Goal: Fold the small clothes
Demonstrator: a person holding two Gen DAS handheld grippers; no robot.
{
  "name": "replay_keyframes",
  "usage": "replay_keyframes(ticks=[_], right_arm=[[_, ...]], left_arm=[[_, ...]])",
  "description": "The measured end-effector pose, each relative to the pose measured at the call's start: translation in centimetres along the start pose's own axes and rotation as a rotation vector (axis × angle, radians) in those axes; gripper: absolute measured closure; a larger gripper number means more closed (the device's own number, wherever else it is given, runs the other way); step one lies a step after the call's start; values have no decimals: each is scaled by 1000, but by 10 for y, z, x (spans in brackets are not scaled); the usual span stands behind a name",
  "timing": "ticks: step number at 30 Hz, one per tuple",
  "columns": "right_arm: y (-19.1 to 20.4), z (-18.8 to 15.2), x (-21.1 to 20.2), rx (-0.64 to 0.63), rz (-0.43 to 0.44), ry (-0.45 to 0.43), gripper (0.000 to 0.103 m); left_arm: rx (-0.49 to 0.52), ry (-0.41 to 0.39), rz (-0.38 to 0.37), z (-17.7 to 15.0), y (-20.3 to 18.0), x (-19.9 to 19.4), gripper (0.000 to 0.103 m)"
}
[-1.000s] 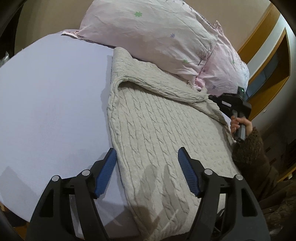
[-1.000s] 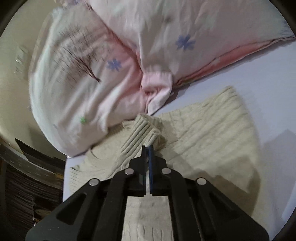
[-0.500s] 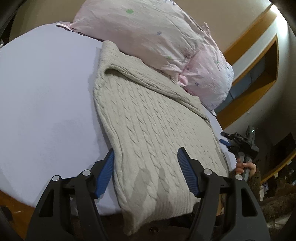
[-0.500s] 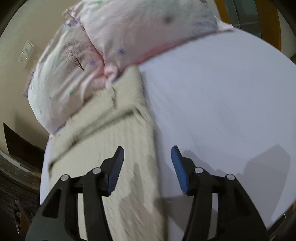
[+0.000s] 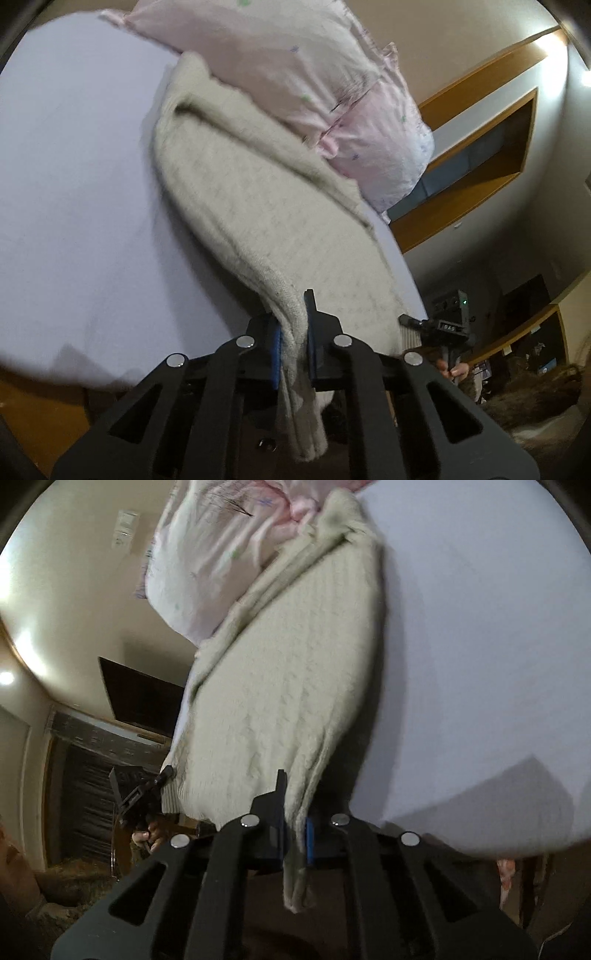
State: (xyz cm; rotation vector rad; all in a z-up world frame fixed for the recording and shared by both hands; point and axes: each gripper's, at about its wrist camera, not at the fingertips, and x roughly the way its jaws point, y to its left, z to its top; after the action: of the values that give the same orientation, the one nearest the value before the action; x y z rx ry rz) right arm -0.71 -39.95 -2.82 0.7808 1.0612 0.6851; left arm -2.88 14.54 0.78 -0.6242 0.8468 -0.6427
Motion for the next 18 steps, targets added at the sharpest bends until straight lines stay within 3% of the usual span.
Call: replay_keyframes(ticks=[2,7,10,13,15,17,18], right_arm=[[9,23,-8,-18,61,-77,96],[27,126,1,12,161,-278,96],[10,195,36,155,120,-394,96],[-19,232,74,321,-12,-442,94],[-40,238,88,434,-50,-469,81],[-52,240,90,471,22,-496,63],[-53,244,89,468,50,-518,55]], left_arm=[[31,-31,6,20,-9,-5,93],[85,-165,121,107,-15,1,93],[-27,-229,197,166,10,33,93],[-117,-211,312,211,43,82,93],[-206,-143,350,226,70,112,93],[-275,-118,308,229,84,118,93],[-280,-123,285,228,85,115,87]])
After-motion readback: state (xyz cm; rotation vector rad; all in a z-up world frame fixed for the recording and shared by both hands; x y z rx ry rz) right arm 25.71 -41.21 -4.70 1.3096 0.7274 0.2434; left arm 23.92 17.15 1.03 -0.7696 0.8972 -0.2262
